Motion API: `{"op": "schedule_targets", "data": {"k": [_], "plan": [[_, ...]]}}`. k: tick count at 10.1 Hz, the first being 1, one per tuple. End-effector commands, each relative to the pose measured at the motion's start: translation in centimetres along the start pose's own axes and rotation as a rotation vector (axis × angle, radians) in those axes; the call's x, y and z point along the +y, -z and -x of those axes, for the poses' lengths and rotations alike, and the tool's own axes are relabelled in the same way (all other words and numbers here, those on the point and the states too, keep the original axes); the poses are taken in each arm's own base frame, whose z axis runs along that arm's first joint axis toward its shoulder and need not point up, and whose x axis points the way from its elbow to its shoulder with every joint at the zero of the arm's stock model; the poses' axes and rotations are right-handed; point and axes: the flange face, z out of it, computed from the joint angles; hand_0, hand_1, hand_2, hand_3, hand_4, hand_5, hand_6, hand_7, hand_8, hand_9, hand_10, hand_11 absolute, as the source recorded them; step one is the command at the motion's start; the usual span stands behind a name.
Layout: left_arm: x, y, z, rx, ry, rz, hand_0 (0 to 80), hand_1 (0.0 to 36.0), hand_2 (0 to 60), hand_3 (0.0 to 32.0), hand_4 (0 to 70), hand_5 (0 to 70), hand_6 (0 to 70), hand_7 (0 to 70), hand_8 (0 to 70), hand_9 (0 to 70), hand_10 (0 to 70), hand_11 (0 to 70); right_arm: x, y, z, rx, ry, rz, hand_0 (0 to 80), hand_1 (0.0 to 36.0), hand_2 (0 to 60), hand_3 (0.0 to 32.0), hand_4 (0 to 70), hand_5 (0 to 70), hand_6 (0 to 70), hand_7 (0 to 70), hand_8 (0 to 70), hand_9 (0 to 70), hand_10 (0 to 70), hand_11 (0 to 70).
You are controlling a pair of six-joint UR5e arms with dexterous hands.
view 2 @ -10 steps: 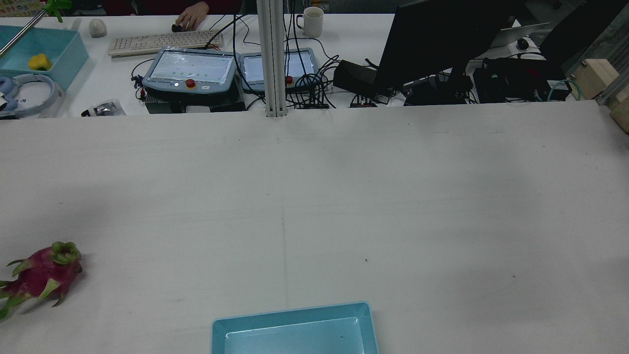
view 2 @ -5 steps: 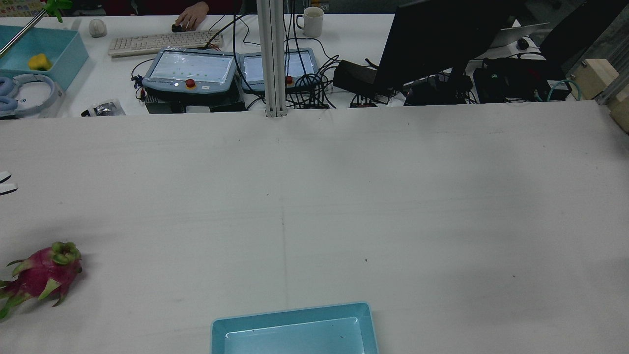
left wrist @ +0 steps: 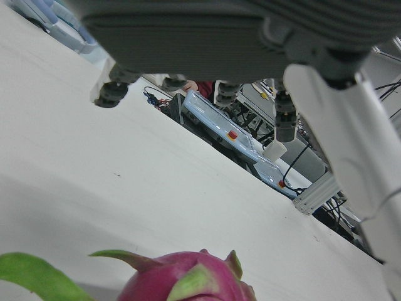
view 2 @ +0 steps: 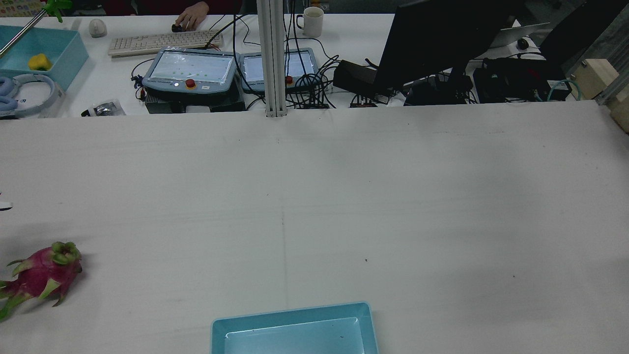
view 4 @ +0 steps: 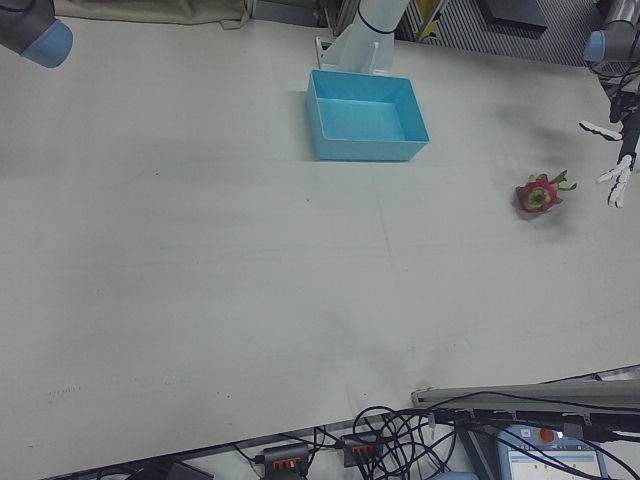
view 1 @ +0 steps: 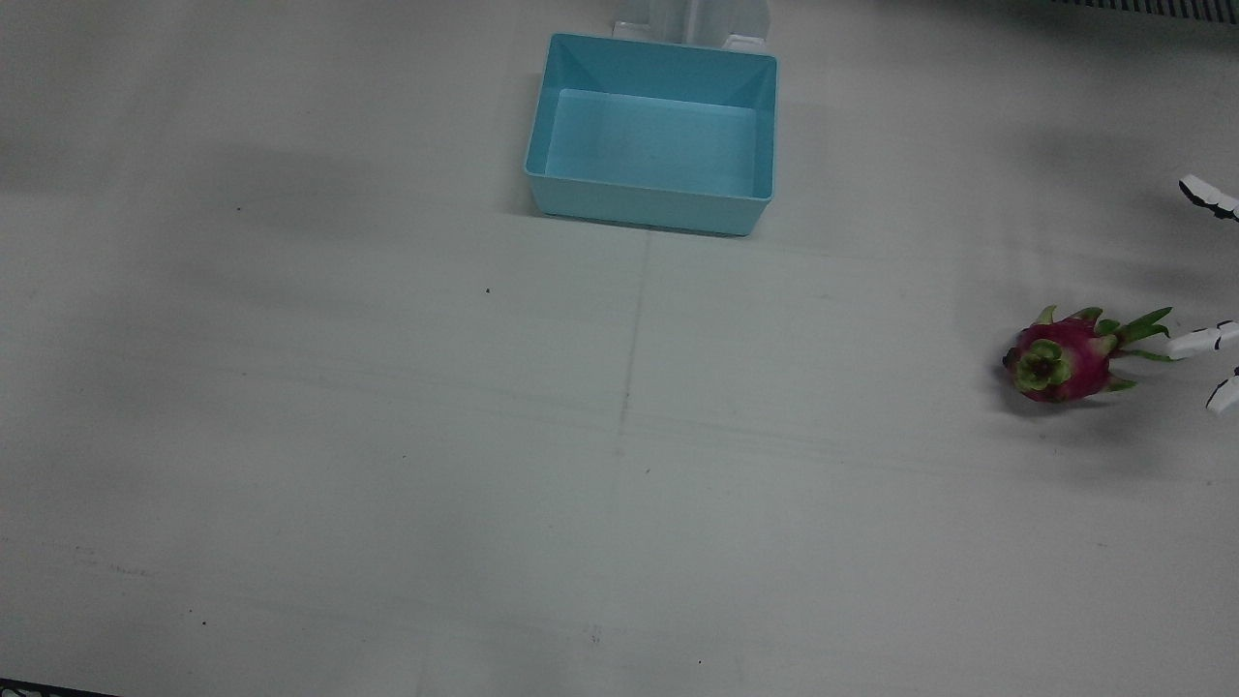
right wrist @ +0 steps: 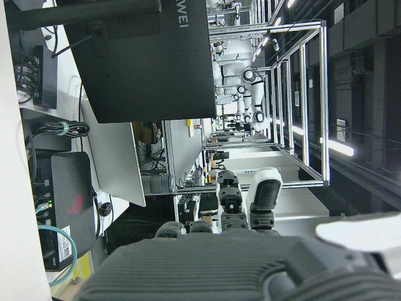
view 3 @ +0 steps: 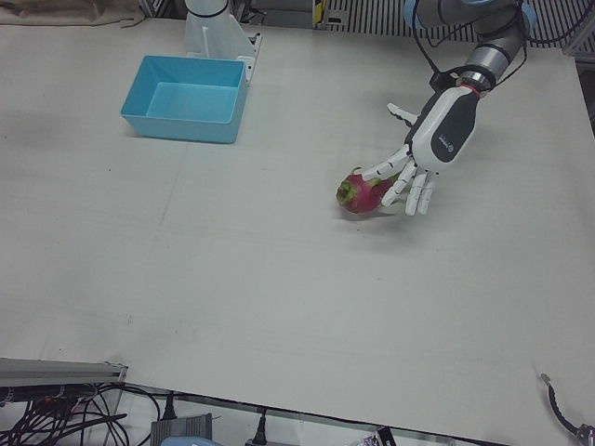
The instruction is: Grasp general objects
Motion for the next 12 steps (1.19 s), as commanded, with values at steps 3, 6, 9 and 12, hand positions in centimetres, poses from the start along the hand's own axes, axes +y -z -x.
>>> {"op": "schedule_targets", "data": {"k": [3,6,9,12], "plan": [[-0.7,-2.7,3.0,-0.022,-0.016,-0.079,80.0,24.7,0.0,32.0,0.0,22.7,0.0,14.9,0.0,1.5,0.0,0.0,0.0,0.0,0.0,0.0,0.0,0.0,0.0,0.0,0.0,0.0,0.0,0.0,0.0,0.0,0.0,0.0,0.0,0.0],[2.5,-4.1,5.2,-0.084,-0.024,-0.04,80.0,24.7,0.0,32.0,0.0,23.3,0.0,17.0,0.0,2.0,0.0,0.0,0.0,0.0,0.0,0.0,0.0,0.0,0.0,0.0,0.0,0.0,0.0,0.0,0.0,0.0,0.0,0.0,0.0,0.0],[7.1,-9.6,2.7,-0.119,-0.025,-0.046,80.0,25.1,0.0,32.0,0.0,23.2,0.0,16.7,0.0,1.9,0.0,0.0,0.0,0.0,0.0,0.0,0.0,0.0,0.0,0.0,0.0,0.0,0.0,0.0,0.0,0.0,0.0,0.0,0.0,0.0],[5.9,-9.9,4.3,-0.151,-0.04,-0.096,80.0,26.0,0.0,32.0,0.0,19.5,0.0,15.0,0.0,1.6,0.0,0.0,0.0,0.0,0.0,0.0,0.0,0.0,0.0,0.0,0.0,0.0,0.0,0.0,0.0,0.0,0.0,0.0,0.0,0.0]]}}
